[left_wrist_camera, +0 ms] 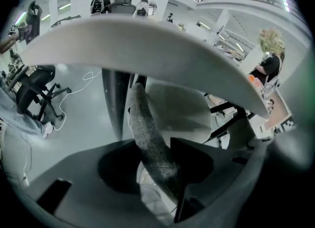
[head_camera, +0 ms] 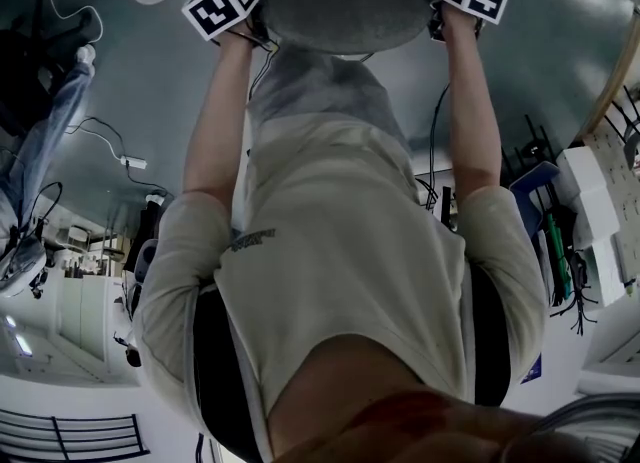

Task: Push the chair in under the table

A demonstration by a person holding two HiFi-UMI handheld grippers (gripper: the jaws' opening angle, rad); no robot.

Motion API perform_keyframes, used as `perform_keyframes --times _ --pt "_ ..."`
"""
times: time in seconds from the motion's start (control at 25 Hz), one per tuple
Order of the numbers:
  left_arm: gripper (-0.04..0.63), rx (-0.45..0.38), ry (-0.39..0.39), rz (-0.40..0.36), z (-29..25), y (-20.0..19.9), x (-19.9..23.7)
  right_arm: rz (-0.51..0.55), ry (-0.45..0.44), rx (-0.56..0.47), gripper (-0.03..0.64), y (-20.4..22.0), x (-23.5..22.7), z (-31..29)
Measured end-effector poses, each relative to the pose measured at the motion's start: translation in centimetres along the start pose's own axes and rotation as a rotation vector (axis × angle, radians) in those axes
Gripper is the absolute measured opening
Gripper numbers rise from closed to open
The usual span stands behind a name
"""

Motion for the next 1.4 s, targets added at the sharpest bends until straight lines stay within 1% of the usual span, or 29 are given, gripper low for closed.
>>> perform_keyframes --times 0.28,0.52,0.64,0.8,0.96,1.16,1.32,1.4 --pt "0.184 -0.007 0.003 0.013 -0.3 -1.1 -0.1 0.007 0.000 0.002 0.198 -1.6 0.1 -0.3" --pt "0.186 -0.016 0.005 0.022 -0.2 -1.2 0.1 -0.004 -0.005 0.004 0.200 -1.7 0.2 -0.4" --pt "0.190 -0.020 0.010 0.028 -0.2 -1.1 0.2 0.003 -0.007 0.017 0.209 -1.7 0.3 -0.6" --pt "0.202 -0.021 0.033 0.038 -0.3 -1.0 -0.2 0.014 -0.022 0.032 0.235 -1.6 -0.1 -0.5" --pt "0.214 -0.006 0.040 0.032 -0.3 -0.3 -0.6 0.033 -0.011 0.048 0.241 -1.3 -0.6 -0.4" --pt "0.222 0.025 0.022 0.011 -0.1 -0.3 -0.4 0.059 0.016 0.073 0.253 -1.1 -0.2 -0.3" --pt "0.222 0.027 0.019 -0.006 1.3 -0.4 -0.4 0.058 0.056 0.076 0.256 -1.4 0.5 0.7" --pt "0.222 0.029 0.024 -0.023 2.2 -0.4 -0.5 0.055 0.062 0.066 0.272 -1.5 0.9 1.5"
Point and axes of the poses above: the fingertips, and each gripper's own axes: z backward along the fingers, x to its left, y out of its underside, the point moved 9 cm from there along z, backward along the fingers, and after that the axes turned 6 degrees about x, right-handed, at the moved point
